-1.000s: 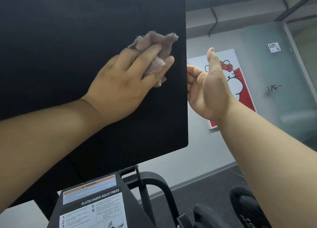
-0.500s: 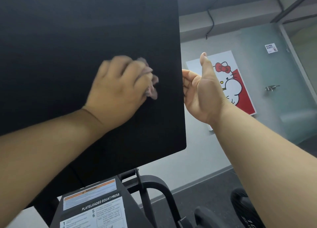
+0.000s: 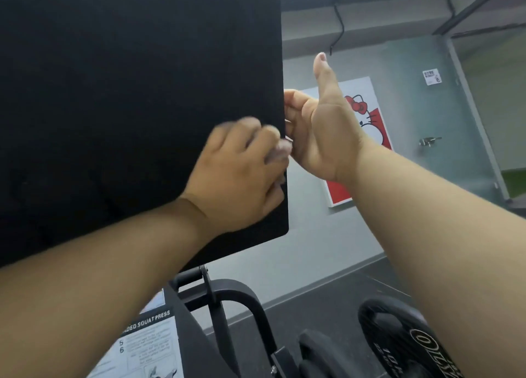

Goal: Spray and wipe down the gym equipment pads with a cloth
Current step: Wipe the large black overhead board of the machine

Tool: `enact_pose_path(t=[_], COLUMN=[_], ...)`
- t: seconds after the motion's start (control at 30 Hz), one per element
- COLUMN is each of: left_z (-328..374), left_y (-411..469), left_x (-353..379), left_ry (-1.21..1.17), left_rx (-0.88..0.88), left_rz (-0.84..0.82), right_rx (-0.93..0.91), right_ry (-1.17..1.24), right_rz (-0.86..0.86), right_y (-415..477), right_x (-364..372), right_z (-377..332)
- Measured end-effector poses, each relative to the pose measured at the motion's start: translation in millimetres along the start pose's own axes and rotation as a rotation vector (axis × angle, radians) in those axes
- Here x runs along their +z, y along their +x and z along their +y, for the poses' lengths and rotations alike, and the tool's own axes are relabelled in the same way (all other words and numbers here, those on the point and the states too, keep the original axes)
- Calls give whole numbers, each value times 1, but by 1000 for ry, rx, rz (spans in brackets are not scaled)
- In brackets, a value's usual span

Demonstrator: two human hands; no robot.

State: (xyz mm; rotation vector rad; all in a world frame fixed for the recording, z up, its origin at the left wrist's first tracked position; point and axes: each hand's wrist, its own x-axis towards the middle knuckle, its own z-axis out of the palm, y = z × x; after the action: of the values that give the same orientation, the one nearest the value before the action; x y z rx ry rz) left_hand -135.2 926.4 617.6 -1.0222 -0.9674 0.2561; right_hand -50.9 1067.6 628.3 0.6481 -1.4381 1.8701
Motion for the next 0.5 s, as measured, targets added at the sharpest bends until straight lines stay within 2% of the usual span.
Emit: enact_pose_path(t=[0.1, 0.2, 0.3, 0.37, 0.5], left_z=[22, 9, -13, -13, 13], left_y=[-24, -13, 9, 5, -45], left_x=[12, 3, -7, 0, 20], left_ry=[-32, -18, 57, 3, -160], left_rx=[77, 128, -8, -39, 144], left_rz=[-80, -33, 92, 122, -48], right_rx=[25, 85, 72, 53, 32], right_ry=[-89, -104, -117, -97, -163], right_rz=[6, 4, -9, 8, 77], right_y=[-2, -6, -5, -5, -10], right_x=[-3, 0, 0, -1, 3], right_z=[6, 14, 14, 14, 19])
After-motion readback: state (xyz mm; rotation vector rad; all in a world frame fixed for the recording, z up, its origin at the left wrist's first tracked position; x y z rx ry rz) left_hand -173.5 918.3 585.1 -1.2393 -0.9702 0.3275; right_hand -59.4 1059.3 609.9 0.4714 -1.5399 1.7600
